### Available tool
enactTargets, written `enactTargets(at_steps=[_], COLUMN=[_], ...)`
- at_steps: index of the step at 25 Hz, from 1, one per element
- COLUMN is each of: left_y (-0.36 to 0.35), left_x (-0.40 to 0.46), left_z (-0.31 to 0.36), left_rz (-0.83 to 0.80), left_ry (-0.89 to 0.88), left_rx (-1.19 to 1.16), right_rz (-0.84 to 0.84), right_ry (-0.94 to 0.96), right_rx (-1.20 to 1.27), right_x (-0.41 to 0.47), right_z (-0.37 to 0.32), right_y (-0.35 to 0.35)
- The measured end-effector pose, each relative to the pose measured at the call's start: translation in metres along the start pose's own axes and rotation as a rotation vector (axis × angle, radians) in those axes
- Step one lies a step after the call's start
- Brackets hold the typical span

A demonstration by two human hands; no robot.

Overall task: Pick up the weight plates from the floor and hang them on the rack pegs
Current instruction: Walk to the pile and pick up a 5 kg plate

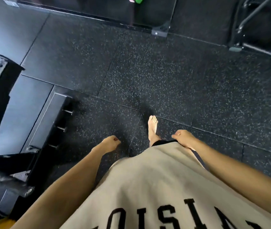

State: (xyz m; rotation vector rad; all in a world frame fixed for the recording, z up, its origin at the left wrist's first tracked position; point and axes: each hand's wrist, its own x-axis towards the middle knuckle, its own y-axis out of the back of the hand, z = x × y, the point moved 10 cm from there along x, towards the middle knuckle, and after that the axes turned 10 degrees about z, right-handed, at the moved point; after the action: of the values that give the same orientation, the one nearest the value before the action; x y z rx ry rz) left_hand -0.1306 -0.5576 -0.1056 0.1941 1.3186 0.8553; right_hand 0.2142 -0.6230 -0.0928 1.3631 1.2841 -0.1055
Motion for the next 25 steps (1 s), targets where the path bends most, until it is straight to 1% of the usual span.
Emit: enactTargets(at_steps=[3,5,6,8,11,13,15,19,21,25], left_y=[0.054,0.096,0.118,0.154,0.182,0.2,0.238,0.372,0.442,0.528], left_x=[0.04,0.066,0.077,0.099,0.143,0.176,0.212,0.269,0.292,0.34], left_z=[0.025,0.036,0.04,0.039,0.033,0.027,0.016,-0.019,-0.039,-0.07], left_rz=[0.043,0.113,0.175,0.247,0.191,0.123,0.119,0.22,0.308,0.36], left_ry=[0.067,0.13,0.16,0.242,0.324,0.355,0.384,0.427,0.454,0.524], left_rx=[-0.021,-0.079,-0.121,-0.215,-0.311,-0.366,-0.436,-0.478,-0.524,-0.676], right_rz=[-0.05,-0.081,-0.088,-0.144,-0.182,-0.216,-0.239,-0.262,-0.272,-0.317], right_ry=[0.081,0.107,0.125,0.175,0.26,0.336,0.377,0.473,0.552,0.651], right_rx=[-0.055,-0.124,-0.158,-0.248,-0.363,-0.413,-0.46,-0.55,-0.568,-0.634], right_x=[0.066,0.108,0.129,0.174,0.23,0.255,0.279,0.308,0.319,0.34], right_z=[-0.086,-0.141,-0.166,-0.227,-0.335,-0.406,-0.474,-0.637,-0.72,-0.855], right_y=[0.044,0.071,0.082,0.091,0.098,0.09,0.079,0.059,0.045,0.006])
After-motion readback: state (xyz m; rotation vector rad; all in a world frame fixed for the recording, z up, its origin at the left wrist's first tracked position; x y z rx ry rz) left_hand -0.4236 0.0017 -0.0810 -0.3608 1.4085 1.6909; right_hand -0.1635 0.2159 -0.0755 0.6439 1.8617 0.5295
